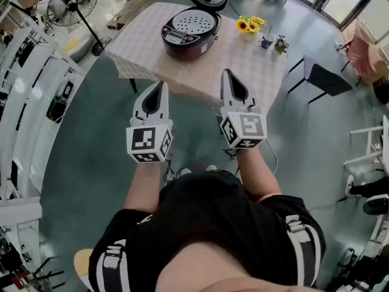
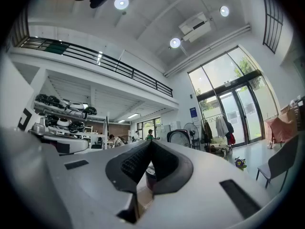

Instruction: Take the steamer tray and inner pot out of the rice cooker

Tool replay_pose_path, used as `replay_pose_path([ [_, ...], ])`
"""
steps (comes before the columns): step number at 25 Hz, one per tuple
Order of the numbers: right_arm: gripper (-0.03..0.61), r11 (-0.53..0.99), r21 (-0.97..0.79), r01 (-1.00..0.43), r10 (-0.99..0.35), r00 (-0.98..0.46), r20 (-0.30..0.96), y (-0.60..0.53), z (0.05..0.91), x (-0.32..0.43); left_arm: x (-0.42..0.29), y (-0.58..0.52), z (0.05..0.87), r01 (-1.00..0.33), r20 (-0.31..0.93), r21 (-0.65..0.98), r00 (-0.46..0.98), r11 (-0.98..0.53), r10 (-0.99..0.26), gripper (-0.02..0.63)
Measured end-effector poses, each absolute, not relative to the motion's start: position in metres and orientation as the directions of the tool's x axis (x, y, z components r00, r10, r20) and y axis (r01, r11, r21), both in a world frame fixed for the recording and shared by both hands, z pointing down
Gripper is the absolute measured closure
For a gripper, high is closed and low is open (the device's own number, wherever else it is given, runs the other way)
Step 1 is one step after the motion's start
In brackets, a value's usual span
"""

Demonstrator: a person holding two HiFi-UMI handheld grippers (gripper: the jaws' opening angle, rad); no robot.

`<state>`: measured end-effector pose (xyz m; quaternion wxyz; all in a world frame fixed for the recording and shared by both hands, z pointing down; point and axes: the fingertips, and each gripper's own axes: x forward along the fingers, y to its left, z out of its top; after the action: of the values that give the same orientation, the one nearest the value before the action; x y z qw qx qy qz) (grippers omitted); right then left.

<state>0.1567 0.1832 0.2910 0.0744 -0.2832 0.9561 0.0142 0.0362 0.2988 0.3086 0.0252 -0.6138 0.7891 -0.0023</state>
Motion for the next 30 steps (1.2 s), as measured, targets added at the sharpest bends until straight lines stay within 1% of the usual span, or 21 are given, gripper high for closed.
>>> replay_pose_path([
  [6,0.580,0.846,-0.020,-0.532,-0.529,-0.835,-0.152,0.190,0.289,0.172,0.055,0.302,0.307,-0.970,-0.037,-0.033,-0.241,0.242,-0.970,0.611],
  [12,0.580,0.844,0.001,-0.537,-0.530,-0.834,-0.154,0.198,0.288,0.174,0.058,0.307,0.310,-0.969,-0.026,-0.024,-0.247,0.247,-0.969,0.611],
  [22,0.580,0.837,0.010,-0.547,-0.541,-0.830,-0.137,0.204,0.296,0.153,0.039,0.312,0.317,-0.971,-0.019,-0.015,-0.238,0.238,-0.971,0.611],
  [30,0.580,0.810,-0.010,-0.587,-0.584,-0.803,-0.124,0.214,0.303,0.124,0.003,0.318,0.325,-0.980,-0.005,0.000,-0.198,0.198,-0.980,0.611],
])
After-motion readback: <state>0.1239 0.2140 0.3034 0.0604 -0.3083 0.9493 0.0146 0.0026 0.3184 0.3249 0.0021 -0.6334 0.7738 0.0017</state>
